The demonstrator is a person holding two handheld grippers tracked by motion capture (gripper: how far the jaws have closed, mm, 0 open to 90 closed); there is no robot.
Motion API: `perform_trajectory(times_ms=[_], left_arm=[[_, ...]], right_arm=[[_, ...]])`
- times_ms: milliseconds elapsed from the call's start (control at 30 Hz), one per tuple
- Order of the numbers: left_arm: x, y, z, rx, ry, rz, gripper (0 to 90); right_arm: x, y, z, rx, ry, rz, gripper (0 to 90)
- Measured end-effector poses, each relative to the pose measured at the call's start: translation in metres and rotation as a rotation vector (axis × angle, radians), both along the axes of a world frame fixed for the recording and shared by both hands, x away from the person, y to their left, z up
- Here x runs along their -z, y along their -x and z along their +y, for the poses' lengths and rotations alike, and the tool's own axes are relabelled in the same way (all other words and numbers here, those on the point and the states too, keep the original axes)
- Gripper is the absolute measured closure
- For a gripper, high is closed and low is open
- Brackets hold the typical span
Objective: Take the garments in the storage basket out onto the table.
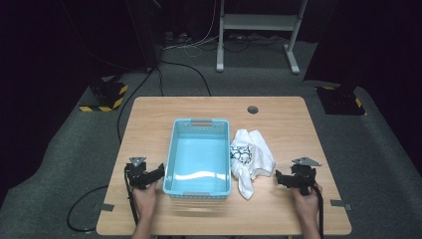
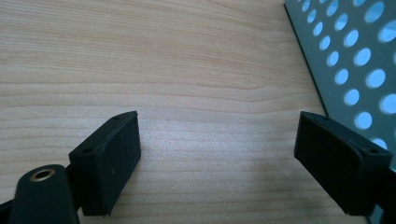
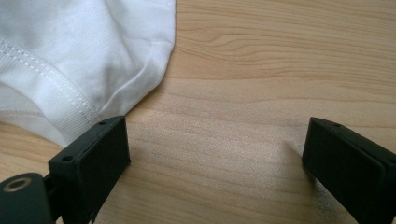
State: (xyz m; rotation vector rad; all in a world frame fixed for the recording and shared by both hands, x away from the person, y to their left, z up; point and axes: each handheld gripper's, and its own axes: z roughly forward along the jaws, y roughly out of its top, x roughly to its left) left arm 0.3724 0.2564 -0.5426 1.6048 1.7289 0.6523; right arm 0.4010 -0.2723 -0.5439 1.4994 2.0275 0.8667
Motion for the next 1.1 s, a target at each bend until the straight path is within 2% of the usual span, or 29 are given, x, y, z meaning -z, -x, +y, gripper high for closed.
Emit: perform_trajectory(times_ms=[133, 167, 233, 267, 300, 333, 1100], left_arm=[[0.000, -0.002, -0.005, 0.005, -0.051, 0.015, 14.8], [0.000, -0.002, -0.007, 0.007, -0.079, 0.024, 14.7], [0.000, -0.003, -0.008, 0.008, -0.092, 0.030, 14.7], [0.000, -0.004, -0.012, 0.011, -0.121, 0.040, 14.3], [0.000, -0.004, -0.012, 0.011, -0.121, 0.040, 13.6], [0.001, -0.005, -0.013, 0.016, -0.140, 0.048, 12.8], [0.001, -0.005, -0.014, 0.029, -0.144, 0.053, 11.4]], right_arm=[[0.000, 0.000, 0.000, 0.000, 0.000, 0.000, 7.0], [0.000, 0.000, 0.000, 0.000, 0.000, 0.000, 7.0], [0.000, 0.000, 0.000, 0.000, 0.000, 0.000, 7.0], [0.000, 0.000, 0.000, 0.001, 0.000, 0.001, 7.0], [0.000, 0.000, 0.000, 0.000, 0.000, 0.000, 7.0], [0.000, 0.000, 0.000, 0.000, 0.000, 0.000, 7.0], [0.000, 0.000, 0.000, 0.000, 0.000, 0.000, 7.0]])
